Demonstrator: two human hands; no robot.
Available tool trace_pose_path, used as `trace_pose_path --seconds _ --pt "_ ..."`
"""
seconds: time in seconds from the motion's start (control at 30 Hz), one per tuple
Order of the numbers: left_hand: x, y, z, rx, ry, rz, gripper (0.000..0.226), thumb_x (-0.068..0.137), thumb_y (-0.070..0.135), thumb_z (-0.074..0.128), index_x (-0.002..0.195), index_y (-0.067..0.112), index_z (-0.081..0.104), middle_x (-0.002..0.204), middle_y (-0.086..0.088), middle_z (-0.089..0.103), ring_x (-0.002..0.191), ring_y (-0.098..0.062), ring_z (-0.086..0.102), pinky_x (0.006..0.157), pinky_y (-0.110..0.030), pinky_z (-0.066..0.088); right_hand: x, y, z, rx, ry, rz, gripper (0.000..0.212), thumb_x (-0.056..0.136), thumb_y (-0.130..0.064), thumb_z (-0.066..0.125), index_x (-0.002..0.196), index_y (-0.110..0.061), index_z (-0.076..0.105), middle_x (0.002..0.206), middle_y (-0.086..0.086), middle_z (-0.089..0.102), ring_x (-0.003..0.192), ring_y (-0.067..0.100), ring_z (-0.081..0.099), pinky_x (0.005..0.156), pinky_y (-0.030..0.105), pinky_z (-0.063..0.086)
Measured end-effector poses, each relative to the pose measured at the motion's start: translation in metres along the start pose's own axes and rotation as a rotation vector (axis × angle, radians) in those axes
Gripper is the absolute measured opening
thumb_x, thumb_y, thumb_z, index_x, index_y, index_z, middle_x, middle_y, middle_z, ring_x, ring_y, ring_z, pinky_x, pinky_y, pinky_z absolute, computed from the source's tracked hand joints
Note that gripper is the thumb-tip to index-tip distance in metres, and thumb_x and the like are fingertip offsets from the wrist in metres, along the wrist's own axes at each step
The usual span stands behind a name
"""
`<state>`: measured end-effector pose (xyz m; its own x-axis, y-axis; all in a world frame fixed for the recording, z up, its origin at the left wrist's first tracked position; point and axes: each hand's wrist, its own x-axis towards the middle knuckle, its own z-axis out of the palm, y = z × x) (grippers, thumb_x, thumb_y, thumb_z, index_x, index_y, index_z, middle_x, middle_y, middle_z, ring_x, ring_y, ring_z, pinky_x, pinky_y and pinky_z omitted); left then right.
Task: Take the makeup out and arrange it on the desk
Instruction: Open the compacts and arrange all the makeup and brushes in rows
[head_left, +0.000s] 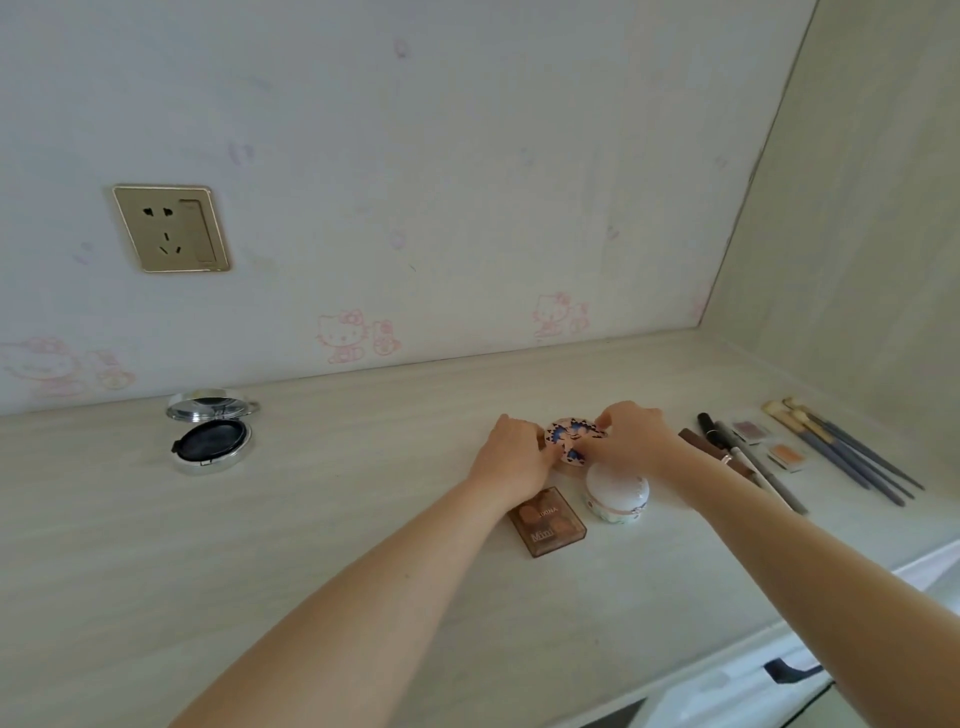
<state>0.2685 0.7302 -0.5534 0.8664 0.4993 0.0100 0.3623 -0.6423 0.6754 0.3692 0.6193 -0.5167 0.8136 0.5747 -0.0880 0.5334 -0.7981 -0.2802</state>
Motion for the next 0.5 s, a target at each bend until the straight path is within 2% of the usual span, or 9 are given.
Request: trace_pose_path --seconds 0.1,0.2,0.27,0.37,0.5 --pt "-0.002 -0.001 0.0 -0.087 0.063 -0.011 0.035 0.095 0.029 0.053 0.125 0.011 0.061 0.127 -0.011 0.058 0.126 -0.027 0.045 0.098 -0.033 0.04 -0.004 -0.001 0.0 0.074 0.046 -0.021 0.05 0.082 -0.046 0.065 0.113 -0.009 0.056 0.106 0.007 0.062 0.103 0.025 0.052 0.083 0.033 0.045" --pt "-0.006 -0.001 0.004 -0.206 0.156 -0.013 0.031 0.094 0.021 0.054 0.123 0.013 0.063 0.123 -0.006 0.064 0.119 -0.023 0.054 0.093 -0.029 0.044 -0.005 -0.003 0.0 0.176 0.086 -0.023 0.039 0.083 -0.037 0.068 0.108 -0.012 0.051 0.104 0.006 0.061 0.086 0.019 0.054 0.061 0.025 0.041" --pt "-0.011 0.003 0.004 -0.28 0.218 -0.007 0.028 0.094 0.015 0.054 0.12 0.014 0.065 0.118 -0.006 0.067 0.114 -0.02 0.058 0.089 -0.025 0.045 -0.007 -0.005 0.0 0.248 0.135 -0.027 0.03 0.085 -0.032 0.067 0.103 -0.014 0.051 0.103 0.007 0.064 0.082 0.018 0.057 0.055 0.021 0.039" --pt "-0.015 0.005 -0.002 -0.388 0.312 -0.019 0.031 0.095 0.009 0.051 0.124 0.012 0.062 0.124 -0.007 0.064 0.114 -0.017 0.059 0.089 -0.017 0.043 -0.01 -0.009 -0.003 0.345 0.179 -0.061 0.028 0.083 -0.026 0.07 0.101 -0.014 0.052 0.101 0.006 0.064 0.084 0.018 0.059 0.055 0.019 0.04" --pt "-0.021 0.002 -0.018 -0.503 0.343 0.011 0.031 0.095 0.009 0.052 0.123 0.013 0.063 0.12 -0.003 0.066 0.106 -0.01 0.06 0.083 -0.009 0.038 -0.017 -0.022 -0.012 0.447 0.214 -0.127 0.027 0.08 -0.023 0.074 0.096 -0.015 0.054 0.097 0.005 0.066 0.088 0.02 0.063 0.072 0.032 0.053"
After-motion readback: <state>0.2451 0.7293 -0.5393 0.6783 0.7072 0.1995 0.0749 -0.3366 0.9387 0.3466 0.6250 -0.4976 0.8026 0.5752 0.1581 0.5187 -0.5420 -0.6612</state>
